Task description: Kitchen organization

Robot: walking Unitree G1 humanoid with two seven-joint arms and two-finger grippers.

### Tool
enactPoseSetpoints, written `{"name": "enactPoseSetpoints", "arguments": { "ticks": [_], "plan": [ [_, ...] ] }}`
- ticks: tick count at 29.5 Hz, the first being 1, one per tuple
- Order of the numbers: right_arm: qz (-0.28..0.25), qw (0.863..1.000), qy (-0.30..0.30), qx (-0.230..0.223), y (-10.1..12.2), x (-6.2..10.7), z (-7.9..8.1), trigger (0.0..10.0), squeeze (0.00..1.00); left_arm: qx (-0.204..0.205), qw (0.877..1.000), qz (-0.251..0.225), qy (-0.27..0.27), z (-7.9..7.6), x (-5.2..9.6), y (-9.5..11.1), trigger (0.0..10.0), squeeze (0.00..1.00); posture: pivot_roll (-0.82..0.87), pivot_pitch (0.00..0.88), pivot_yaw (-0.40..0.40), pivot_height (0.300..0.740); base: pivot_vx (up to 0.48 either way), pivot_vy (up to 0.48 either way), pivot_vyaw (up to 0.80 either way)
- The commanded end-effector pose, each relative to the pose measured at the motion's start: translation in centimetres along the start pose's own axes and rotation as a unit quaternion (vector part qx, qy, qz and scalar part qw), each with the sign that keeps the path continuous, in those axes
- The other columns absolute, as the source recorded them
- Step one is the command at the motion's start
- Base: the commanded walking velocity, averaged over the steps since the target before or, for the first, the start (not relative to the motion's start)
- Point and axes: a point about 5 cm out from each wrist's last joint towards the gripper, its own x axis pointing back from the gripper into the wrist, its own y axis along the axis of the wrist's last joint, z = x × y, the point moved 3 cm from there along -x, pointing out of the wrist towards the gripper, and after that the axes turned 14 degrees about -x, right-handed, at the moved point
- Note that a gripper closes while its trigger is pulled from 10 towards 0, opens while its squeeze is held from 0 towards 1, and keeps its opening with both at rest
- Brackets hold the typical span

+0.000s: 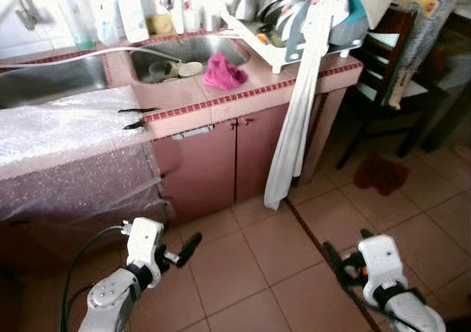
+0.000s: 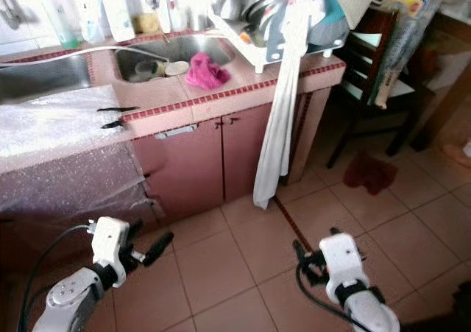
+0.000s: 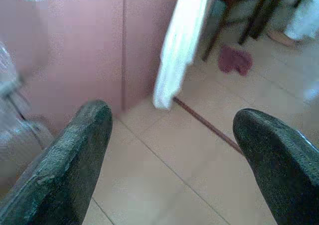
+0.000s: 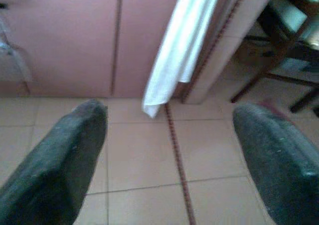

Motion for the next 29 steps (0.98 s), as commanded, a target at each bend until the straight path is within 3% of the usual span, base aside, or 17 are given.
{"name": "enactPoseSetpoints", "arguments": {
  "ticks": [1,3,5,9,11,16,22,25,29],
  "plan": [
    [-0.015,0.999,-0.037,-0.025,1.0,0.0,-0.9,10.0,0.00,-0.025,0.999,-0.012,0.034,1.1,0.4,1.0,10.0,0.00,-0.01,0.000,0.042,0.740,0.000,0.000,0.00],
    [-0.039,0.988,-0.103,-0.106,1.3,0.5,-1.1,10.0,0.00,0.047,0.995,-0.022,0.081,2.6,1.2,0.9,10.0,0.00,0.01,0.000,0.038,0.740,0.000,0.000,0.00],
    [-0.049,0.984,-0.111,-0.129,1.9,1.0,-0.6,10.0,0.00,0.065,0.992,-0.017,0.108,3.4,1.6,1.0,10.0,0.00,0.01,0.000,0.036,0.740,0.000,0.000,0.00],
    [-0.076,0.981,-0.139,-0.111,3.6,1.3,-0.5,10.0,0.00,0.050,0.990,-0.030,0.130,3.9,1.5,1.5,10.0,0.00,0.00,0.000,0.023,0.740,0.000,0.000,0.00],
    [-0.096,0.976,-0.136,-0.141,4.7,0.8,-0.4,10.0,0.00,0.027,0.990,-0.021,0.136,3.7,1.0,2.0,10.0,0.00,0.01,0.000,0.020,0.740,0.000,0.000,0.00],
    [-0.110,0.979,-0.131,-0.113,6.1,0.0,-0.1,10.0,0.00,-0.019,0.996,-0.047,0.079,1.7,-0.4,4.2,10.0,0.00,0.00,0.000,0.014,0.740,0.000,0.000,0.00],
    [-0.109,0.979,-0.140,-0.102,6.7,-0.6,-0.8,10.0,0.00,0.000,0.993,-0.042,0.106,2.4,-0.9,4.2,10.0,0.00,0.02,0.000,0.004,0.740,0.000,0.000,0.00],
    [-0.109,0.979,-0.136,-0.104,6.9,-1.1,-0.7,10.0,0.00,0.018,0.991,-0.016,0.129,2.7,-1.4,3.2,10.0,0.00,0.01,0.000,0.002,0.740,0.000,0.000,0.00],
    [-0.111,0.979,-0.135,-0.104,7.0,-1.2,-0.7,10.0,0.00,0.025,0.991,-0.021,0.128,2.4,-1.6,3.6,10.0,0.00,0.01,0.000,-0.005,0.740,0.000,0.000,0.00]
  ]
}}
